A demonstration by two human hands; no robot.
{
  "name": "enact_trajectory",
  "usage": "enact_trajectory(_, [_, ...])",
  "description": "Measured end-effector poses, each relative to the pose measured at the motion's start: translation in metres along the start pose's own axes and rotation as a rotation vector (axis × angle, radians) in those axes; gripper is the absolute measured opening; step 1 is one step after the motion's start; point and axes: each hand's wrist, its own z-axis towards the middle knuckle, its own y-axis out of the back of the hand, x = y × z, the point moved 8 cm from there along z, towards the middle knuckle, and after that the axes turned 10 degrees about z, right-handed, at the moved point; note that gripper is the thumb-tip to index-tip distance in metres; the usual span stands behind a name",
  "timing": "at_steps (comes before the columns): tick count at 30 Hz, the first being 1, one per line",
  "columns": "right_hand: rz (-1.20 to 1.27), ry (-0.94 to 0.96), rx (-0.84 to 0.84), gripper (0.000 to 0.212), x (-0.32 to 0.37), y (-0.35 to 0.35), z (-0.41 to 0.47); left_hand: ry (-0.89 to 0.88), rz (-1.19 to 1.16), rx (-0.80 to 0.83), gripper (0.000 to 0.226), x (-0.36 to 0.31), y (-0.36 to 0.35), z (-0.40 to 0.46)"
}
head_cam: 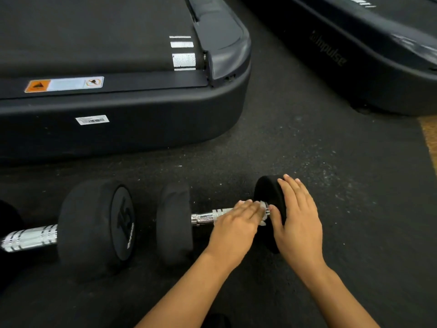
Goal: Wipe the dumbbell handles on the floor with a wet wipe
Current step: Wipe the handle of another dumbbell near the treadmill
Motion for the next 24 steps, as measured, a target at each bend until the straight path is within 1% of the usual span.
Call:
enact_trajectory(2, [0.001,0.007,0.003,0.053,0.000,0.000,0.000,-0.057,-0.026,-0.013,0.042,-0.003,-0.004,-0.003])
enact_trajectory(3, [0.000,0.011,0.003,0.053,0.001,0.000,0.001,-0.048,-0.041,0.005,0.040,-0.002,-0.002,-0.002])
enact_trajectory(5, [-0.011,0.013,0.007,0.052,0.001,-0.001,0.002,0.070,-0.076,0.161,0.031,0.004,-0.004,0.011])
enact_trajectory(7, [-0.026,0.016,0.007,0.050,0.001,-0.001,0.003,0.265,-0.134,0.365,0.023,0.020,-0.015,0.031])
enact_trajectory(9, [-0.031,0.017,0.006,0.051,0.002,-0.001,0.003,0.421,-0.274,0.530,0.024,0.034,-0.028,0.042])
enact_trajectory(10, [-0.031,0.011,0.010,0.052,0.002,-0.001,0.004,0.453,-0.312,0.558,0.024,0.039,-0.032,0.044])
enact_trajectory(11, [-0.030,0.010,0.014,0.053,0.001,-0.002,0.004,0.442,-0.305,0.577,0.022,0.040,-0.035,0.044])
enact_trajectory(12, [-0.031,0.015,0.017,0.052,0.001,-0.002,0.004,0.386,-0.260,0.553,0.020,0.036,-0.035,0.040])
enact_trajectory(13, [-0.033,0.022,0.018,0.051,0.001,-0.002,0.004,0.322,-0.195,0.492,0.019,0.029,-0.030,0.034])
enact_trajectory(15, [-0.030,0.025,0.014,0.050,0.001,-0.002,0.004,0.183,-0.138,0.283,0.021,0.011,-0.014,0.019])
enact_trajectory(16, [-0.028,0.019,0.013,0.051,0.001,-0.002,0.004,0.140,-0.157,0.220,0.022,0.007,-0.011,0.014])
enact_trajectory(17, [-0.028,0.015,0.013,0.052,0.000,-0.002,0.004,0.135,-0.166,0.190,0.022,0.006,-0.010,0.016])
enact_trajectory(18, [-0.029,0.015,0.014,0.053,0.001,-0.002,0.005,0.176,-0.176,0.200,0.019,0.009,-0.010,0.020])
enact_trajectory(21, [-0.029,0.023,0.011,0.055,0.003,-0.002,0.007,0.434,-0.304,0.264,0.019,0.030,-0.017,0.030])
enact_trajectory(22, [-0.026,0.020,0.007,0.056,0.003,-0.001,0.008,0.435,-0.297,0.241,0.019,0.029,-0.015,0.030])
enact_trajectory(23, [-0.019,0.015,0.005,0.056,0.003,-0.001,0.008,0.397,-0.273,0.218,0.018,0.025,-0.013,0.029])
enact_trajectory(24, [-0.010,0.010,0.004,0.056,0.003,-0.001,0.007,0.322,-0.246,0.167,0.018,0.019,-0.010,0.026])
